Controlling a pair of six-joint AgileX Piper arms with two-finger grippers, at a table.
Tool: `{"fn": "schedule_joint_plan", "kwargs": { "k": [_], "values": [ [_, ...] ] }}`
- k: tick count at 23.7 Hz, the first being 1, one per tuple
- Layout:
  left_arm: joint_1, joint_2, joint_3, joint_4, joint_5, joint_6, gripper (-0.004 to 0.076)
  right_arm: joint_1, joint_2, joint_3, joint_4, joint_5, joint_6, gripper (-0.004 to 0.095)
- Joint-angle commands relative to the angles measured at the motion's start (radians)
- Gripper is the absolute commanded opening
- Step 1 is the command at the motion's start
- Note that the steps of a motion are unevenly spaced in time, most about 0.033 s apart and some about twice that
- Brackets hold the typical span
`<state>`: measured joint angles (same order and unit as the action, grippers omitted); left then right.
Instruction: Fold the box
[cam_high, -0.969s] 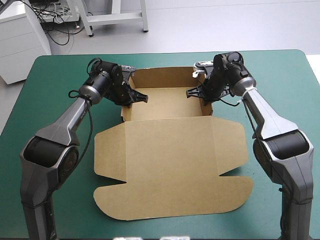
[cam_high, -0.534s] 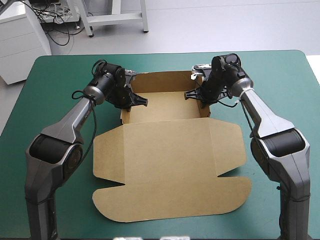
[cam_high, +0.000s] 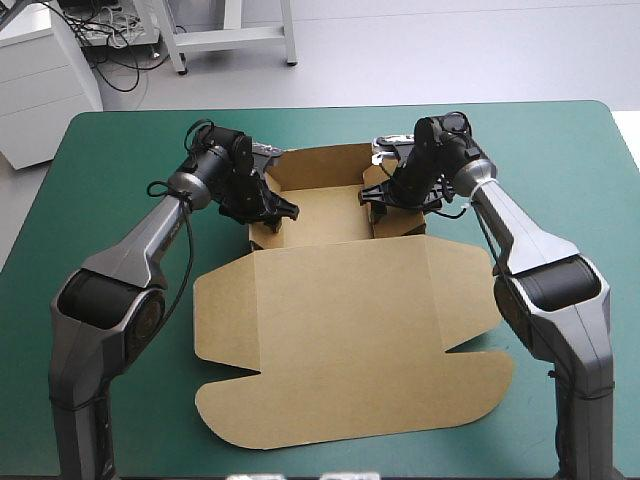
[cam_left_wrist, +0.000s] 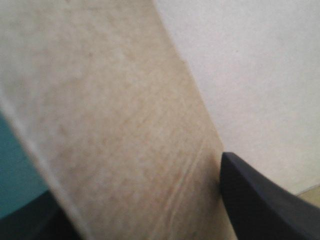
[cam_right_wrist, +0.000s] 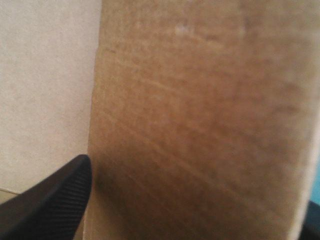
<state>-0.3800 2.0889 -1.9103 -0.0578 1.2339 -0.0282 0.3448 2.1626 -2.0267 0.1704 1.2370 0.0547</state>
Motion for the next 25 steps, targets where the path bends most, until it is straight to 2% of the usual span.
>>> {"fn": "schedule_joint_plan", "kwargs": {
  "k": [1, 10, 12, 14, 17, 21, 22, 25],
  "values": [
    [0.015, -0.097, -0.026, -0.028, 0.064, -0.015, 0.0541, -0.002, -0.095, -0.023, -0.008, 0.010, -0.003, 0.0833],
    [0.027, -0.276, -0.026, 0.020, 0.064, -0.015, 0.0540, -0.002, -0.276, -0.026, -0.088, 0.010, -0.003, 0.0833],
    [0.027, -0.339, -0.026, 0.058, 0.064, -0.015, 0.0514, -0.002, -0.328, -0.026, -0.089, 0.010, -0.007, 0.0831],
    [0.027, -0.392, -0.026, 0.097, 0.064, -0.015, 0.0449, -0.002, -0.362, -0.026, -0.087, 0.010, -0.012, 0.0831],
    [0.027, -0.471, -0.010, 0.099, 0.064, 0.038, 0.0300, -0.002, -0.388, -0.026, -0.087, 0.010, -0.014, 0.0830],
    [0.027, -0.596, 0.075, 0.099, 0.064, 0.141, 0.0005, -0.002, -0.394, -0.026, -0.089, 0.010, -0.026, 0.0829],
    [0.027, -0.622, 0.108, 0.101, 0.064, 0.162, -0.0029, -0.002, -0.392, -0.026, -0.091, 0.010, -0.038, 0.0829],
    [0.027, -0.739, 0.259, 0.103, 0.064, 0.183, -0.0031, -0.002, -0.376, -0.026, -0.099, 0.010, -0.044, 0.0829]
  ]
}}
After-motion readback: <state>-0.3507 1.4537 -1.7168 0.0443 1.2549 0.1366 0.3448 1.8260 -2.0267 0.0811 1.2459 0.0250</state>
